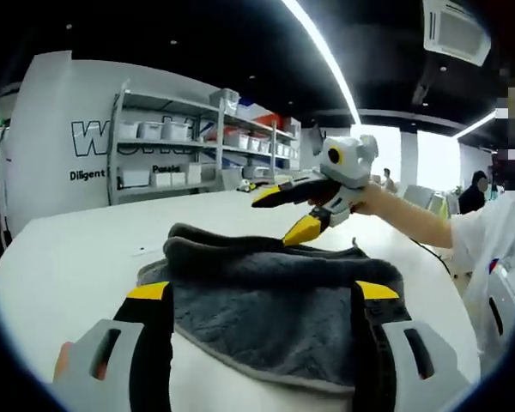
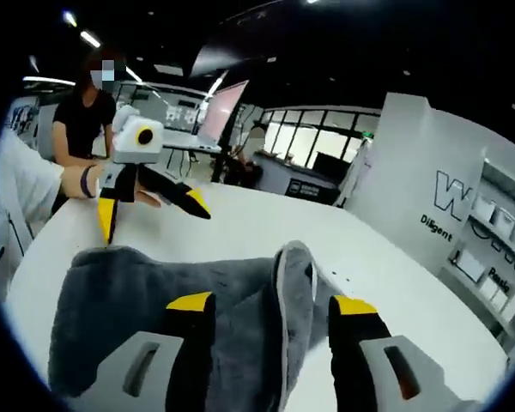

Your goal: Open the folded towel by lifting each exposed corner and separating the folded layers until the towel lies flat within the target outline without major curled edges

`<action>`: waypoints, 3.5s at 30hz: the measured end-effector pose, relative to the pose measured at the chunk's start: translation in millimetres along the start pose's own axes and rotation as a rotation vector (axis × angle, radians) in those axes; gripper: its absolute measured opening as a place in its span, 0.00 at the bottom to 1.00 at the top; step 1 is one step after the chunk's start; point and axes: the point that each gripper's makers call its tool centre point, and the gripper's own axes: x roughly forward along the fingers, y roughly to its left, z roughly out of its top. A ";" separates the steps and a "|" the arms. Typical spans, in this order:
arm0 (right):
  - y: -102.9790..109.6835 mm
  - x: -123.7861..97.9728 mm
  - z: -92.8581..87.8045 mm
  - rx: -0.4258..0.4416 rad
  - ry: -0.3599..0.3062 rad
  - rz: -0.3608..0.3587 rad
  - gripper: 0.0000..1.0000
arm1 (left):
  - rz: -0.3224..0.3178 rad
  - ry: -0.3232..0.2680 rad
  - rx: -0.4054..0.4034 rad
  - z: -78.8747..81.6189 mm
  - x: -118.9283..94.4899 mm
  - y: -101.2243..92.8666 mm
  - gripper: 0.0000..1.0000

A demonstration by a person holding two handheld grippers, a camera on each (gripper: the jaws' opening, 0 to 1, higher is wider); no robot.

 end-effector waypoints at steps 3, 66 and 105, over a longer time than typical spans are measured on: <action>-8.2 13.9 -8.0 -0.045 0.021 -0.036 0.35 | 0.006 -0.005 -0.024 -5.7 0.4 3.5 0.82; -114.3 -132.8 -106.7 0.473 -0.403 -0.446 0.72 | 0.011 -0.083 -0.035 -31.7 2.2 -12.5 0.94; -111.6 -103.4 -96.2 0.525 -0.420 -0.463 0.66 | 0.046 -0.030 -0.019 -41.9 -18.4 22.7 0.92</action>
